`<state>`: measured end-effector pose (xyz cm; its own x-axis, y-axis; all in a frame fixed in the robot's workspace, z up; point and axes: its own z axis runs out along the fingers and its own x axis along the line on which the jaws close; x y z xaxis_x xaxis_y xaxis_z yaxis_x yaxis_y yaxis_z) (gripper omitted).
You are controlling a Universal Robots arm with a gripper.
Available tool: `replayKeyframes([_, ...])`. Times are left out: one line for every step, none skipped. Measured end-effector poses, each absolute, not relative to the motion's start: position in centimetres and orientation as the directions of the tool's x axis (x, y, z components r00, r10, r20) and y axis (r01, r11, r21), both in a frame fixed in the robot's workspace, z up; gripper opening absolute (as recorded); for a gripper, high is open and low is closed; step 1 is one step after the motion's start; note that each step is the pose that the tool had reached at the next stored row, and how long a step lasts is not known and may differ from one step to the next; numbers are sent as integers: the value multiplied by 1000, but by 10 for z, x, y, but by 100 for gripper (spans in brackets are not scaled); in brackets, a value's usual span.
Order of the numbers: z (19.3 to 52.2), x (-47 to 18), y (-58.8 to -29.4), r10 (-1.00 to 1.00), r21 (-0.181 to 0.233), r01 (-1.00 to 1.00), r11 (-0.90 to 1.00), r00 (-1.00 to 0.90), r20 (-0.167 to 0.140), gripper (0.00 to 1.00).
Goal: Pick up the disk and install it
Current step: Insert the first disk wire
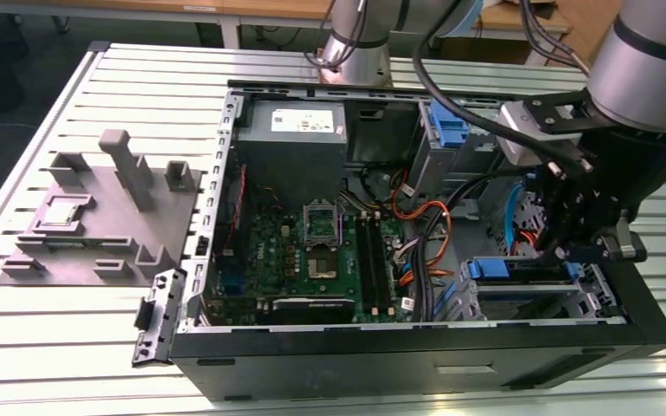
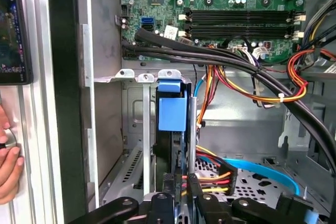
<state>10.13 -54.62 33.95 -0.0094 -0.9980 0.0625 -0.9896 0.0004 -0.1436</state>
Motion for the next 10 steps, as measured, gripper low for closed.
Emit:
replayKeyframes([341, 101, -546, -998, -141, -990, 0, -9, 62, 24])
replayKeyframes([342, 102, -546, -998, -138, -990, 0, -9, 63, 24])
replayKeyframes([342, 102, -546, -998, -136, -991, 1, -9, 62, 16])
replayKeyframes([342, 102, -546, -998, -135, -991, 1, -9, 62, 16])
replayKeyframes([342, 102, -546, -998, -135, -991, 1, -9, 62, 10])
replayKeyframes([342, 102, -546, -998, -135, -991, 1, -9, 62, 10])
replayKeyframes([342, 102, -546, -998, -134, -991, 1, -9, 63, 10])
replayKeyframes([342, 102, -546, -998, -134, -991, 1, -9, 63, 10])
replayKeyframes([342, 102, -546, -998, -134, -991, 1, -9, 63, 10])
replayKeyframes([342, 102, -546, -998, -134, -991, 1, -9, 63, 10])
